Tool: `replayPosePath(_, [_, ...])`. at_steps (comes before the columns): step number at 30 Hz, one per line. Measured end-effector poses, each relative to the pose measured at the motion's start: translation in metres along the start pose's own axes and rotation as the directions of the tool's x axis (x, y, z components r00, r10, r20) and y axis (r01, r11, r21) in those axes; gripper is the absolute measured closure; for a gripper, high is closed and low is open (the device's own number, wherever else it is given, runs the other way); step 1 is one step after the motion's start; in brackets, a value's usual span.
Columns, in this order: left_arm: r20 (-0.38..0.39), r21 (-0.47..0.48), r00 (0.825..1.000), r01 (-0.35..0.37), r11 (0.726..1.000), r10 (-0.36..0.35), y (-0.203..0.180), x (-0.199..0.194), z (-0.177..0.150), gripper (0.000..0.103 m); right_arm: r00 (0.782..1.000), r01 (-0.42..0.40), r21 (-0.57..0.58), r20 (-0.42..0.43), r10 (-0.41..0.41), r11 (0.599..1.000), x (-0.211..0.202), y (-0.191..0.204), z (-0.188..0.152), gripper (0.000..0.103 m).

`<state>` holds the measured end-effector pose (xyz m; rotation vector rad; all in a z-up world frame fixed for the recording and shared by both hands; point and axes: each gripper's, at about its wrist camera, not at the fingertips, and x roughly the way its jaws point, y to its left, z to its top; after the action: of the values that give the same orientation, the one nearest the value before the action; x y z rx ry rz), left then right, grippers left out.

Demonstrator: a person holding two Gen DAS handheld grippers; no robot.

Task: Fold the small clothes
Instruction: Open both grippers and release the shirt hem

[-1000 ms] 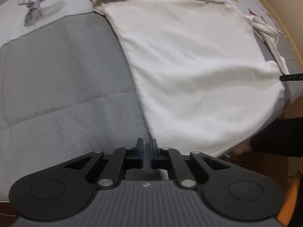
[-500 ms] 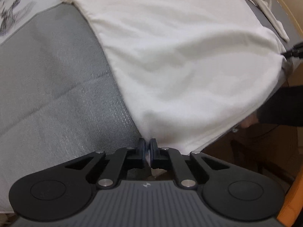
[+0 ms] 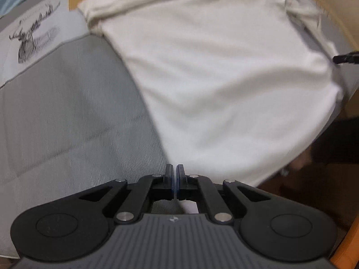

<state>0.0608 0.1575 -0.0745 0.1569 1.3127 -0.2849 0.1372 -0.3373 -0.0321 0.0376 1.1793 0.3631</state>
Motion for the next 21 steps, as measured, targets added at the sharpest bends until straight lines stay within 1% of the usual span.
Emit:
replayPosePath(1, [0.014, 0.001, 1.0, 0.002, 1.0, -0.002, -0.004, -0.001, 0.002, 0.101, 1.0, -0.006, 0.003, 0.031, 0.006, 1.0, -0.003, 0.0, 0.003, 0.086])
replayPosePath(3, [0.019, 0.023, 1.0, -0.001, 1.0, 0.001, -0.014, 0.002, 0.006, 0.101, 0.998, -0.009, -0.004, 0.057, 0.009, 1.0, -0.005, 0.005, 0.007, 0.08])
replayPosePath(4, [0.012, 0.041, 1.0, -0.008, 0.999, 0.007, -0.015, 0.003, 0.005, 0.101, 0.999, -0.01, -0.014, 0.052, 0.011, 1.0, -0.002, 0.009, 0.008, 0.077])
replayPosePath(6, [-0.016, 0.076, 0.999, -0.031, 0.997, 0.032, -0.021, 0.016, 0.005, 0.093, 1.0, -0.004, -0.055, 0.016, 0.005, 0.998, 0.009, 0.014, 0.005, 0.076])
replayPosePath(8, [-0.052, 0.116, 0.996, -0.065, 0.991, 0.071, -0.025, 0.027, 0.003, 0.09, 0.999, 0.034, -0.129, -0.026, -0.038, 0.991, 0.019, 0.028, 0.004, 0.076])
replayPosePath(9, [-0.057, 0.135, 0.994, -0.086, 0.987, 0.094, -0.027, 0.029, 0.002, 0.09, 0.997, 0.055, -0.171, -0.036, -0.062, 0.984, 0.023, 0.032, 0.003, 0.076])
replayPosePath(11, [-0.029, 0.156, 0.992, -0.113, 0.981, 0.119, -0.028, 0.026, 0.001, 0.089, 0.995, 0.09, -0.22, -0.018, -0.096, 0.971, 0.028, 0.041, 0.006, 0.076])
replayPosePath(13, [0.024, 0.137, 0.992, -0.124, 0.983, 0.122, -0.028, 0.019, 0.006, 0.087, 0.994, 0.106, -0.206, 0.042, -0.099, 0.973, 0.023, 0.045, 0.012, 0.076])
replayPosePath(14, [0.057, 0.118, 0.99, -0.135, 0.984, 0.129, -0.026, 0.015, 0.01, 0.083, 0.992, 0.112, -0.188, 0.081, -0.099, 0.976, 0.019, 0.046, 0.016, 0.076])
replayPosePath(15, [0.101, 0.09, 0.985, -0.151, 0.984, 0.142, -0.025, 0.008, 0.014, 0.076, 0.985, 0.128, -0.166, 0.136, -0.106, 0.978, 0.013, 0.046, 0.021, 0.076])
replayPosePath(16, [0.139, 0.064, 0.978, -0.163, 0.985, 0.152, -0.024, 0.003, 0.019, 0.072, 0.972, 0.152, -0.142, 0.203, -0.121, 0.978, 0.005, 0.047, 0.026, 0.076])
replayPosePath(17, [0.182, 0.036, 0.97, -0.172, 0.984, 0.163, -0.023, -0.004, 0.023, 0.066, 0.952, 0.174, -0.115, 0.275, -0.137, 0.978, -0.003, 0.048, 0.03, 0.076])
replayPosePath(18, [0.223, 0.008, 0.959, -0.182, 0.983, 0.176, -0.022, -0.009, 0.027, 0.063, 0.931, 0.186, -0.092, 0.335, -0.146, 0.978, -0.008, 0.049, 0.034, 0.075])
replayPosePath(20, [0.297, -0.043, 0.931, -0.21, 0.977, 0.214, -0.022, -0.019, 0.035, 0.051, 0.884, 0.204, -0.038, 0.437, -0.167, 0.978, -0.019, 0.05, 0.043, 0.07])
replayPosePath(21, [0.33, -0.06, 0.915, -0.226, 0.972, 0.233, -0.023, -0.023, 0.04, 0.047, 0.863, 0.209, -0.012, 0.472, -0.179, 0.978, -0.023, 0.05, 0.047, 0.064])
